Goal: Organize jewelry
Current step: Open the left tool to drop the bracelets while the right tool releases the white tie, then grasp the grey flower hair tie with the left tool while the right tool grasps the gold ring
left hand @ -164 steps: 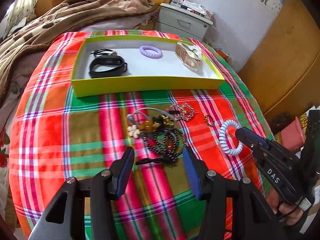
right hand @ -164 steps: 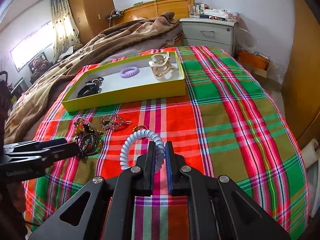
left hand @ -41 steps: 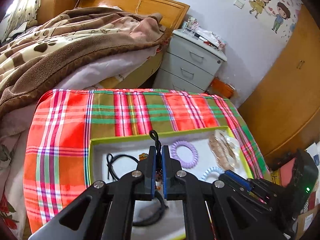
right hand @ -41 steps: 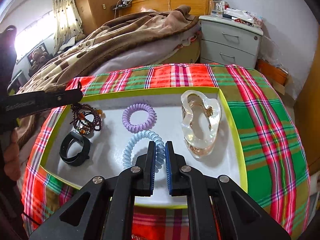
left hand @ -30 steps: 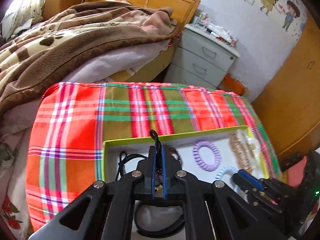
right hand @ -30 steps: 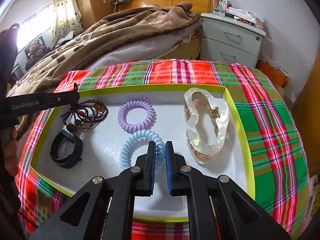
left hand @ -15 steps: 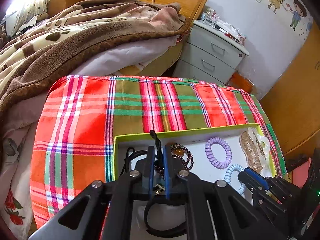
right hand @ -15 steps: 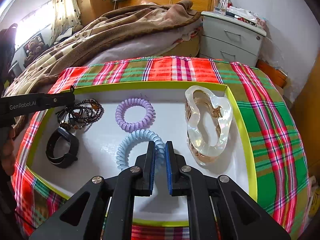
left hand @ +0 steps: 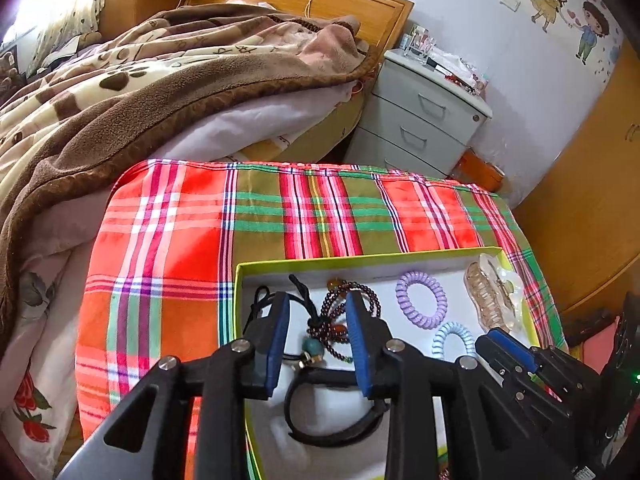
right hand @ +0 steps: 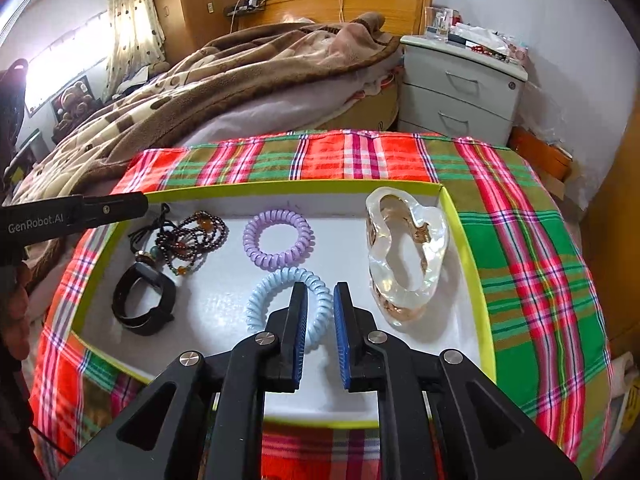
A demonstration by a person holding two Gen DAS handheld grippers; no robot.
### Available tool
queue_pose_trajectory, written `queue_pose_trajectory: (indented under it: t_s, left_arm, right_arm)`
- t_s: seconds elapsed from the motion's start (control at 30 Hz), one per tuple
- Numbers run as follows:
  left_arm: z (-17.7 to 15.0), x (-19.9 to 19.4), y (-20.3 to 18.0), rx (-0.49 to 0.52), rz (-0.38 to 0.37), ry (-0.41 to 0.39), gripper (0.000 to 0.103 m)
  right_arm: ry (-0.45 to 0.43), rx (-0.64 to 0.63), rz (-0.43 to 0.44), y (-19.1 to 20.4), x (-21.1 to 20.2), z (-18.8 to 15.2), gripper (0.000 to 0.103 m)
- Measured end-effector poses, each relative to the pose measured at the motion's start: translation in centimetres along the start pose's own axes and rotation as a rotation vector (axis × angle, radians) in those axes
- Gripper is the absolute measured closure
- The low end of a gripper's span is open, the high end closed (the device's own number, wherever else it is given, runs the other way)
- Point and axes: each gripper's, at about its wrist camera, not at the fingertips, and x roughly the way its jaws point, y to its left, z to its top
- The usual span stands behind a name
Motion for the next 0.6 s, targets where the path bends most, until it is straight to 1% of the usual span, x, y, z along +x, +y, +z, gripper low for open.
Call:
queue_pose_trajectory:
  t_s: [0.17,0.3,0.37,0.47,0.6]
  left_arm:
    - [-1.1,-2.5,-0.6,0.017,-0.031,-0.026,0.072]
    - [-2.3,-4.9,-1.1,0.028,-0.039,-0.063,0.071]
    - [-3.0,-5.8,-1.2,0.032,-0.050,-0.070,0.071]
    - [-4.5,-7.0,-1.6,0.049,-0.047,-0.074,0.071]
    - [-6.6,-7.9,-1.7,0.052,-0.052,-0.062,0.071]
  right_arm:
    - [-0.031,0.004,0.021,-0.2,-1.8,-0.5,0.085]
    - [-0.060,0.016,0.031,-0.4,-3.6,-1.2,0.084]
    - [-0.066,0.021,0.035,-0.5,-4.3,-1.5,0.084]
    - [-0.082,0.027,0.040,-0.7,-5.4,-2.2,0.084]
    - [-0.101,0.041,0.051,-1.2,-6.6,-3.3,0.084]
